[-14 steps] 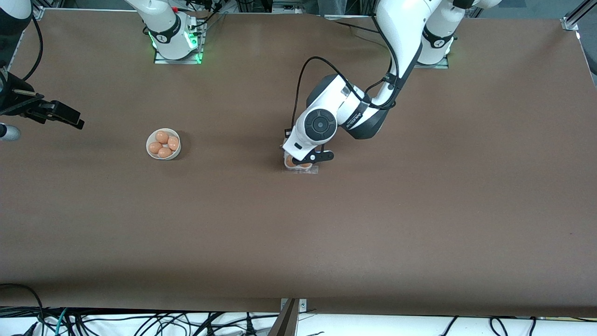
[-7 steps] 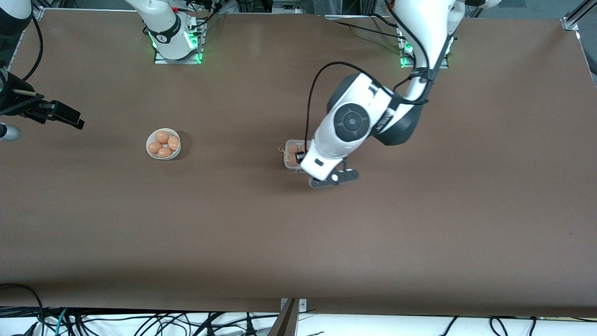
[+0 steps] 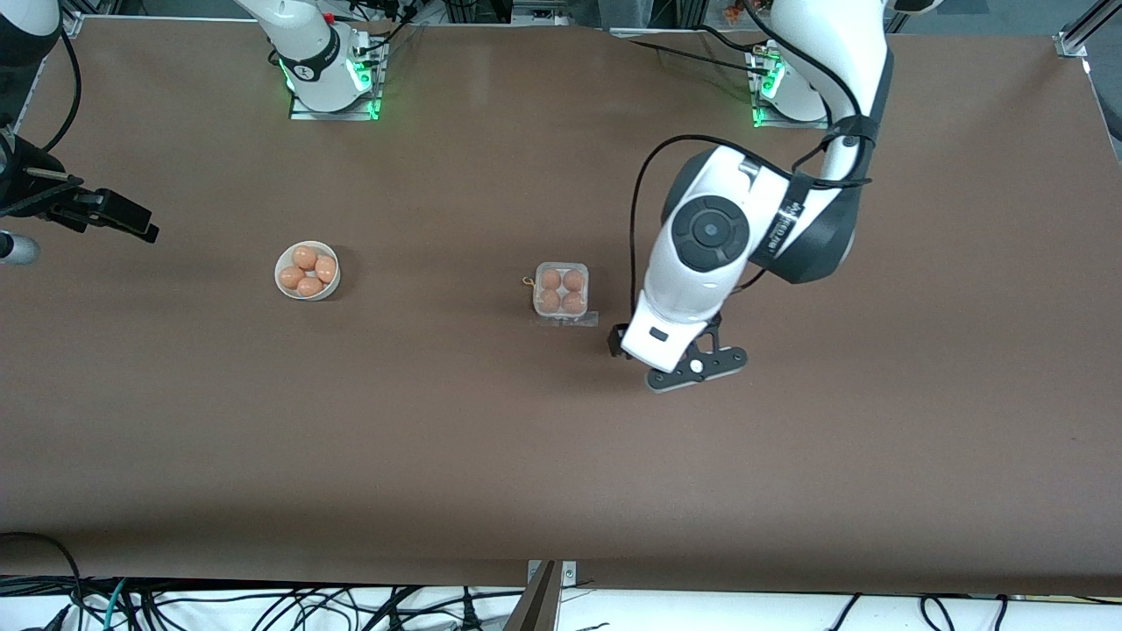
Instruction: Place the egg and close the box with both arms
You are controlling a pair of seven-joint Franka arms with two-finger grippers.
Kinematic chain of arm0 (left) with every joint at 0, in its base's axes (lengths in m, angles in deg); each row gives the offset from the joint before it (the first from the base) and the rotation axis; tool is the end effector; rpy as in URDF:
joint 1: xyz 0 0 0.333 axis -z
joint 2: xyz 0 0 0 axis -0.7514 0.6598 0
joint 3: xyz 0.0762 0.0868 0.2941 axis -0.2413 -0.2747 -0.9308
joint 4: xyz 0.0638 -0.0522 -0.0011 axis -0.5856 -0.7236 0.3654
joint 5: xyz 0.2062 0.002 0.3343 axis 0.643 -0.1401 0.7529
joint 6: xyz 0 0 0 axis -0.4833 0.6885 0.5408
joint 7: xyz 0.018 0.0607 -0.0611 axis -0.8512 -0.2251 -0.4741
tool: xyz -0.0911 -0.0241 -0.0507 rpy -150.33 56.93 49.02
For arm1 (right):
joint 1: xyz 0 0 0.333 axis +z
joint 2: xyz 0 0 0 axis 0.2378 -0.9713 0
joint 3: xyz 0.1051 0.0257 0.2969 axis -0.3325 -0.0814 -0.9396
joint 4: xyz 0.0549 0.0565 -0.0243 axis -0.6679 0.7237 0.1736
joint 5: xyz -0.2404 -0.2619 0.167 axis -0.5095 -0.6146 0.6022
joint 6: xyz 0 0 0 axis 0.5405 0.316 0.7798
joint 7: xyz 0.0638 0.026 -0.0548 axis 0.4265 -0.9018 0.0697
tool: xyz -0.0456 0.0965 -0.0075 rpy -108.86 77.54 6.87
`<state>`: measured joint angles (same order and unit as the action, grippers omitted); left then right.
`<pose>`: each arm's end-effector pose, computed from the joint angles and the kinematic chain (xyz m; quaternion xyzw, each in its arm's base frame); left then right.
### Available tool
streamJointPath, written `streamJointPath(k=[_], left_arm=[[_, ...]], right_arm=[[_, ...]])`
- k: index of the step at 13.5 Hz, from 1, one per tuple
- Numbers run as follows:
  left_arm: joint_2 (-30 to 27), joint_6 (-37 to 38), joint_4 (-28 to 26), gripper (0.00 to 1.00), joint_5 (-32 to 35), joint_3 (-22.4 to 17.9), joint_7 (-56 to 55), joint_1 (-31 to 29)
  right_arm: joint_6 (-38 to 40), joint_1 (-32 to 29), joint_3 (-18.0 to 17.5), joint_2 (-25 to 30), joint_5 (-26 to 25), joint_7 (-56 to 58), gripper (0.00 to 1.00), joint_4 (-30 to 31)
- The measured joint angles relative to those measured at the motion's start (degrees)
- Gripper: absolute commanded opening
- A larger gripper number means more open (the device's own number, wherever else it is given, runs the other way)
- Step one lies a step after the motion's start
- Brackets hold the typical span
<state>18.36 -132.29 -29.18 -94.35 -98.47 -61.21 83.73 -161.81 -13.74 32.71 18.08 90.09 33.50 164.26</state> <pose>0.6561 -0.3502 0.4057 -0.9906 -0.1360 -0.0039 0.0139 0.5671 -0.0211 0.5741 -0.9971 0.0727 0.0209 0.0009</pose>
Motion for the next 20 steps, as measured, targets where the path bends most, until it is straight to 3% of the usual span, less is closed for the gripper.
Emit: streamJointPath(k=[3,10,15,20], left_arm=[[-2.00,6.76,0.72,1.00,3.01,-1.31,10.00,-4.49],[-13.04,10.80,-1.74,1.00,5.06,-1.04,32.47,-22.11],[-23.06,11.00,-9.44,1.00,5.06,-0.59,42.58,-28.51],[-33.47,11.19,-20.78,1.00,5.06,0.70,43.72,-29.44]], right_arm=[[0.00,0.01,-0.01,0.00,0.00,0.00,1.00,0.00],[0.01,0.02,-0.02,0.00,0.00,0.00,1.00,0.00],[0.01,0.02,-0.03,0.00,0.00,0.00,1.00,0.01],[0.01,0.02,-0.03,0.00,0.00,0.00,1.00,0.01]])
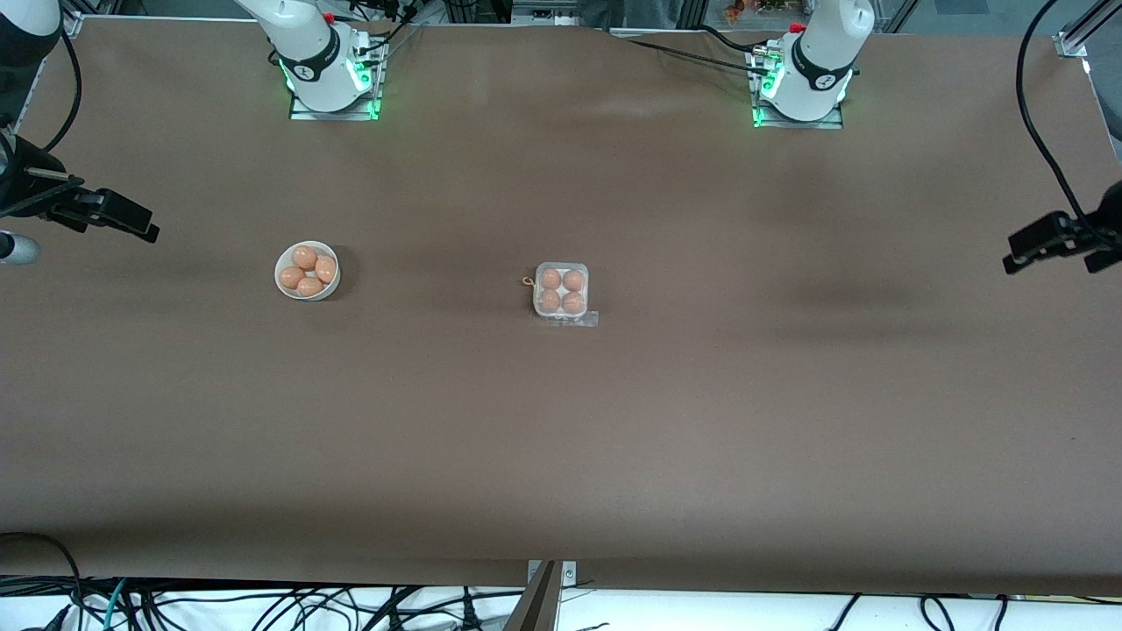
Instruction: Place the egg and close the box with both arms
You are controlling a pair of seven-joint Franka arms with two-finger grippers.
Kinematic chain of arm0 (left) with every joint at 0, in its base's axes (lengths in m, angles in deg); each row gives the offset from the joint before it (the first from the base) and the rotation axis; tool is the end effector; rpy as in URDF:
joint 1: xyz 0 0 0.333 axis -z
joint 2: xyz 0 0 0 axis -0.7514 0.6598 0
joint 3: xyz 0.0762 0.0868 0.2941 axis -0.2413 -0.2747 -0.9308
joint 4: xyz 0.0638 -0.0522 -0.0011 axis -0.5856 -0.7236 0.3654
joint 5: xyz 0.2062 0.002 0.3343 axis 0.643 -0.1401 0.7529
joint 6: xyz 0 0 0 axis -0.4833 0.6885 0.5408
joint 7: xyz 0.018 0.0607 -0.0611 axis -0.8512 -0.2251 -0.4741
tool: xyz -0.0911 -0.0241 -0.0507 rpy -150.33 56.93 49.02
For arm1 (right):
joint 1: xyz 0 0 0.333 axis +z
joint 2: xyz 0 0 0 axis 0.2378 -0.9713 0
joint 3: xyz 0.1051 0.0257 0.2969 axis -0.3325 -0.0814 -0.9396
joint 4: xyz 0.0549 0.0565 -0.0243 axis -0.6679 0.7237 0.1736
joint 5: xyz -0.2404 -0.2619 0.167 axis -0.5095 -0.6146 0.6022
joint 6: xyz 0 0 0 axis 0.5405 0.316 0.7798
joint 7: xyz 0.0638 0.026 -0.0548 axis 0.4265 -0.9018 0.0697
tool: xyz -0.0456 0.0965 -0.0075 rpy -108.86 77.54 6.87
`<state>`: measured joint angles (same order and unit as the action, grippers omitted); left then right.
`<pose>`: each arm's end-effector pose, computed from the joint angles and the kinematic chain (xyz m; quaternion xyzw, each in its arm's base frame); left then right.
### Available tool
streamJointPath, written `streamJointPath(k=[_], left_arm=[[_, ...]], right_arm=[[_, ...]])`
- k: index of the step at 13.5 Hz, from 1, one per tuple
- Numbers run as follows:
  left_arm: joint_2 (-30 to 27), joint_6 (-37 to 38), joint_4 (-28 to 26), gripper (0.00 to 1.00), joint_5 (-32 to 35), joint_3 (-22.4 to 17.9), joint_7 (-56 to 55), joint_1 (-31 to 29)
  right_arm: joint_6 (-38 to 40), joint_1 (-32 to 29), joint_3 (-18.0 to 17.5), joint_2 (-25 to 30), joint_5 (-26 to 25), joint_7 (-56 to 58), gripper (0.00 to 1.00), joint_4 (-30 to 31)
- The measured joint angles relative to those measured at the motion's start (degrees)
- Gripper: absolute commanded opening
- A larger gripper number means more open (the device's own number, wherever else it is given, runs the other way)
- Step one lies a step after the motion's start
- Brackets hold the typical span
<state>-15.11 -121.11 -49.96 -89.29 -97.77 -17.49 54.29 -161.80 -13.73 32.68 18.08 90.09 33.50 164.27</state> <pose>0.5899 0.0385 0.6053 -0.9998 -0.0153 -0.0042 0.0072 0.5671 -0.0207 0.5740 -0.9972 0.0723 0.0210 0.0009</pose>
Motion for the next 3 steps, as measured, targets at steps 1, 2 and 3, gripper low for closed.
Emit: streamJointPath(k=[1,2,3], left_arm=[[-1.13,-0.07,-1.69,1.00,0.00,0.88,-0.01,0.03],[-1.77,-0.15,-2.84,1.00,0.00,1.52,-0.05,0.12],[-2.11,-0.28,-3.79,1.00,0.00,1.86,-0.05,0.29]], right_arm=[[0.00,0.00,0.00,0.00,0.00,0.00,1.00,0.00],[0.00,0.00,0.00,0.00,0.00,0.00,1.00,0.00],[0.00,0.00,0.00,0.00,0.00,0.00,1.00,0.00]])
